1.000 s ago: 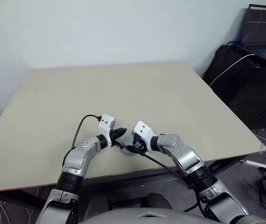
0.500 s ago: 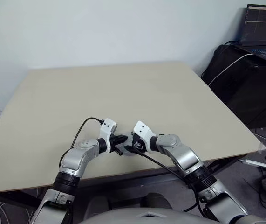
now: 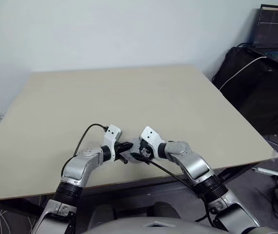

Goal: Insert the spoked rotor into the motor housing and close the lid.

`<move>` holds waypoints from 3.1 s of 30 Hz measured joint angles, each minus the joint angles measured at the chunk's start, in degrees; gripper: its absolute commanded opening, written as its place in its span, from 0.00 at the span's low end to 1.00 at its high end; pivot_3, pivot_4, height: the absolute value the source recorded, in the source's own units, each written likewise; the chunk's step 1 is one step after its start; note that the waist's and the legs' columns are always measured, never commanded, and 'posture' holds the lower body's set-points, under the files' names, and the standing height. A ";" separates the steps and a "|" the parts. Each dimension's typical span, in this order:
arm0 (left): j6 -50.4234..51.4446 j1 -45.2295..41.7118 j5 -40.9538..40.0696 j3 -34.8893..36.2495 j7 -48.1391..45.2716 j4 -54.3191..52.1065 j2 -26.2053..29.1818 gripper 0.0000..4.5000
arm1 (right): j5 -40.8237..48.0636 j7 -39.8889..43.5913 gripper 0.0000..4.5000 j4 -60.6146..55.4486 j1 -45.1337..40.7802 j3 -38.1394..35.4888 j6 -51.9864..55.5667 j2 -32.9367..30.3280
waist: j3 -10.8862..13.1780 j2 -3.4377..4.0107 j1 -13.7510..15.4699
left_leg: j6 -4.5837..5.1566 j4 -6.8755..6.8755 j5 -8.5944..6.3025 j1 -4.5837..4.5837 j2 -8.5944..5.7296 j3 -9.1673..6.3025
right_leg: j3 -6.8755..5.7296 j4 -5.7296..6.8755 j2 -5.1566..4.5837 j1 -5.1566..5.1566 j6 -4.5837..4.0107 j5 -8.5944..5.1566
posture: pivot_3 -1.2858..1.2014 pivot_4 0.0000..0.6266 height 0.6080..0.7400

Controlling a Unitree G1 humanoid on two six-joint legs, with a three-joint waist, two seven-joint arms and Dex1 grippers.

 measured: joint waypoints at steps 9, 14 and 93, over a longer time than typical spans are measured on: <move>-0.26 0.25 -0.10 -0.33 -0.24 -0.35 0.00 0.00 | 2.16 0.58 0.99 -11.43 7.35 -2.90 4.66 -6.17 | 0.01 -0.03 0.36 | -0.06 -0.15 -0.07 -0.05 -0.02 -0.01 | -0.02 -0.45 0.00 0.08 0.08 0.04 | 0.52 0.00 1.00; -0.94 0.23 -0.10 -0.34 -0.40 -0.34 -0.03 0.00 | 5.76 0.33 0.99 -13.36 13.02 -6.78 7.25 -5.46 | 0.33 -0.03 0.54 | -0.11 -0.16 -0.10 -0.11 -0.01 -0.07 | -0.06 -0.45 0.02 0.01 0.08 0.04 | 0.52 0.00 1.00; -4.67 10.15 -7.74 10.83 9.29 -13.93 -9.49 0.00 | 44.23 -20.85 0.29 0.21 6.76 -50.78 48.76 23.09 | 0.71 0.51 -0.29 | 0.30 -0.20 0.03 -1.07 -0.26 -0.47 | 0.01 -0.47 0.04 -0.34 0.31 -0.06 | 0.52 0.00 1.00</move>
